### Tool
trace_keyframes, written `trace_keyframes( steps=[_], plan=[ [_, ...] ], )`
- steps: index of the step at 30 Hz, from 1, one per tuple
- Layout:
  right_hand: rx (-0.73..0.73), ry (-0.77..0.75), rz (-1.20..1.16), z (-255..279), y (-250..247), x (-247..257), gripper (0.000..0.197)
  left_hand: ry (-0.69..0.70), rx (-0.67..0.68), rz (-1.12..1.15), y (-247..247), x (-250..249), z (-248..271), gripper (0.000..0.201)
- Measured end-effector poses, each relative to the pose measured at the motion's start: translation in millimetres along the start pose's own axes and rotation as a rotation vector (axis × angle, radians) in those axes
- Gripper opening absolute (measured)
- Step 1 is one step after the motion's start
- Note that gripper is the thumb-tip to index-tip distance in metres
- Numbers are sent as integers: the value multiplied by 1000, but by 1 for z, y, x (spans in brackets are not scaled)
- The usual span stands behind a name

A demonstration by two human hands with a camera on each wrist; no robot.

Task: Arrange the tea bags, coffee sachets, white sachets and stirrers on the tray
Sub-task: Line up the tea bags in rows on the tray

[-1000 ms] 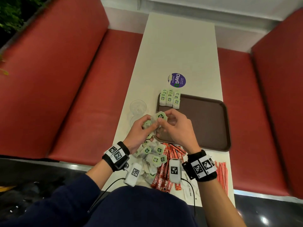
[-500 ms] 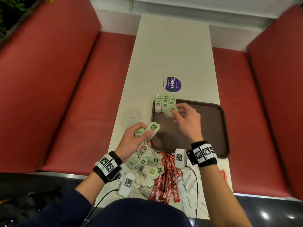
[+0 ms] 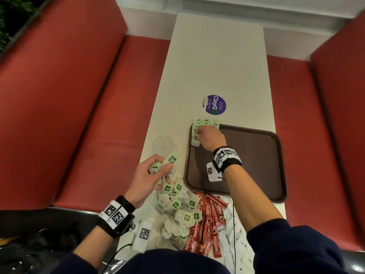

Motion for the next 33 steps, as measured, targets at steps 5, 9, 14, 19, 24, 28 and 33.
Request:
trace_keyframes(
  steps=[5, 9, 14, 19, 24, 28, 33],
  plan=[
    [-35, -15, 18, -12, 1, 2, 24, 2, -24, 14, -4, -4, -4, 25],
    [-158, -30, -3, -7, 4, 3, 28, 3, -26, 14, -5, -5, -8, 25],
    [-233, 20, -66, 4, 17, -3, 27, 7, -22, 7, -4, -6, -12, 35],
    [-211, 43, -71, 10, 33, -1, 33, 3, -12, 4, 0, -6, -14, 39],
    [-251, 56, -114, 17, 31, 2, 35, -4, -7, 7, 5, -8, -16, 37],
    [-285, 1, -514, 45, 1, 20, 22, 7, -3, 15, 8, -9, -18, 36],
    [31, -213, -876, 109, -37, 51, 29, 11, -19, 36, 18, -8, -23, 31]
  ],
)
Point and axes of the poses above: each hand's wrist, its own z-axis away from the middle knuckle, its own y-axis out of the palm, x = y × z, the point moved 4 cm from there along -z, towards the middle knuckle, and after that the axes turned 11 degrees about z, right-handed, at the moved point
